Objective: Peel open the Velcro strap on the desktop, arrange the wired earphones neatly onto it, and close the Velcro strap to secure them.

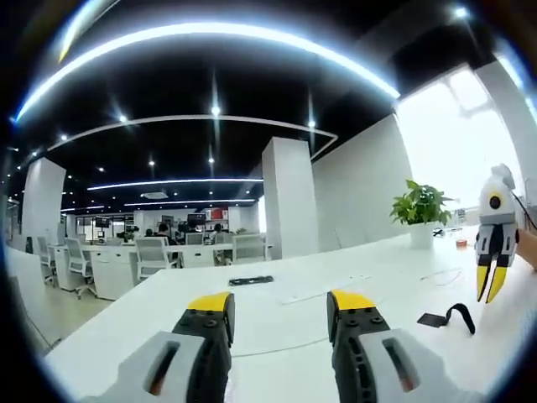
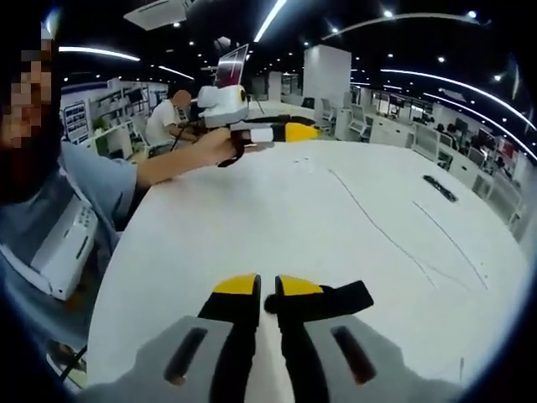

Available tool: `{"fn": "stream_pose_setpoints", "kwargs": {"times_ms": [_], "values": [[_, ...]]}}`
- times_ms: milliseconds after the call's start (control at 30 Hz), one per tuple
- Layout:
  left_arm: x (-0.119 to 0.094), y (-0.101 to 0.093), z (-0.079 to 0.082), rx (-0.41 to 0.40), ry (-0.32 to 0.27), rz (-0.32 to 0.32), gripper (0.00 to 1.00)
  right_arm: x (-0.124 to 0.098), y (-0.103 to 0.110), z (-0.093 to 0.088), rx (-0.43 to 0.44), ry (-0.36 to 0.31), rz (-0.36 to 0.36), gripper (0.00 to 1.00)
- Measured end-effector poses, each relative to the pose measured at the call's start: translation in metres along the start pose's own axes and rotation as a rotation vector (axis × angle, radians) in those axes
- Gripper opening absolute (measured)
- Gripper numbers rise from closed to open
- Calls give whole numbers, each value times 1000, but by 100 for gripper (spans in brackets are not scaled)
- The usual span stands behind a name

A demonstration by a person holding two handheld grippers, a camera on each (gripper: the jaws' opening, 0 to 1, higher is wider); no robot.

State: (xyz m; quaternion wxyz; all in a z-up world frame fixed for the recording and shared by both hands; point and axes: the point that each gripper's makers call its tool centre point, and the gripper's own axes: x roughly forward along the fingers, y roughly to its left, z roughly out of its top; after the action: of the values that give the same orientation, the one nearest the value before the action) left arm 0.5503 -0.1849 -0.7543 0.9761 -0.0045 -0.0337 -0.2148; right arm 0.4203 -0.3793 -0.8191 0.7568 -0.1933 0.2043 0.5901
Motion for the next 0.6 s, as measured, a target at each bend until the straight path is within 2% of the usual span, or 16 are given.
{"fn": "stream_pose_setpoints", "kwargs": {"times_ms": [267,600], "values": [[0,-1,-1,3,3,-5,47,3,-17,0,40,-33,-59,9],[-2,15,8,34,-12,26,47,11,-41,6,67,-114,-174,10]]}}
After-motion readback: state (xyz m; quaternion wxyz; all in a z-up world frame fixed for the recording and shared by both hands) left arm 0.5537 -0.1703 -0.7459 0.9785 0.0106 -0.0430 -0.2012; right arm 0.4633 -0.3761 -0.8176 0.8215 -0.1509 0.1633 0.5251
